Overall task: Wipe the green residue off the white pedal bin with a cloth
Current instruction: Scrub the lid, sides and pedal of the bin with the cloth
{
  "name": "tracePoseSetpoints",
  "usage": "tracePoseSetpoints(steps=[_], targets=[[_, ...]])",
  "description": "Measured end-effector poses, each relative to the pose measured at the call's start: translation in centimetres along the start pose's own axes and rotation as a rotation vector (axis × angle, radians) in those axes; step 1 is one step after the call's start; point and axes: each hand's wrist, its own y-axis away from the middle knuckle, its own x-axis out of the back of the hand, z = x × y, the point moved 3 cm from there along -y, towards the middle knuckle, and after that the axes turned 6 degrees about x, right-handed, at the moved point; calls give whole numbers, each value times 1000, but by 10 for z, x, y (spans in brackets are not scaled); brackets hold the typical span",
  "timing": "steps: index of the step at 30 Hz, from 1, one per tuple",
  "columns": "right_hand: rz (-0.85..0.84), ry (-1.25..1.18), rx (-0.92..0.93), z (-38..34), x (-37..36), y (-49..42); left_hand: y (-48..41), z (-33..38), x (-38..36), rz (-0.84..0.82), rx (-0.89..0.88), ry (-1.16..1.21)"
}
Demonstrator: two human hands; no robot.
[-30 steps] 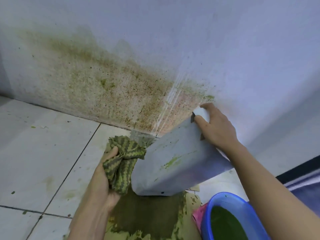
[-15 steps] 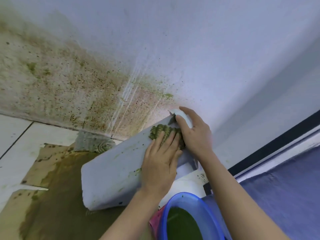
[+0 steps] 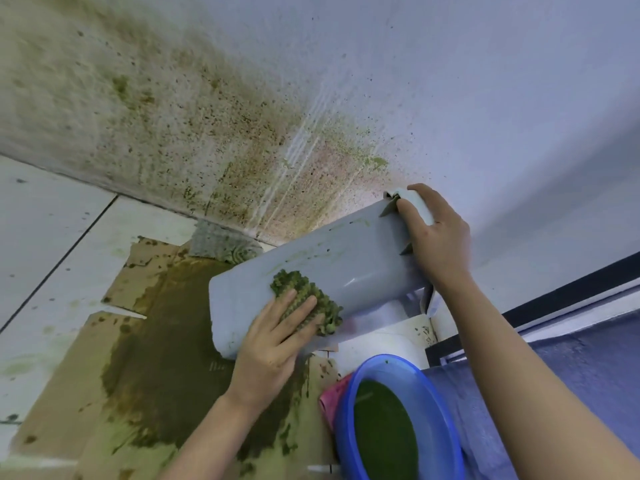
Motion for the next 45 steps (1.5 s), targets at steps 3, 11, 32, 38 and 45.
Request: tracePoseSetpoints(steps=[3, 11, 32, 38, 45], targets=[[0, -5, -8, -5, -2, -1, 60, -46, 23, -58, 151, -66], [34, -57, -41, 2, -1, 6, -36, 20, 3, -98, 87, 6], [75, 35, -45, 6, 5, 7, -106, -24, -1, -161, 814, -15], [16, 20, -42, -7, -5, 6, -59, -56, 23, -31, 1076, -104], [-139, -114, -14, -2, 3, -2, -107, 60, -16, -80, 321, -40]])
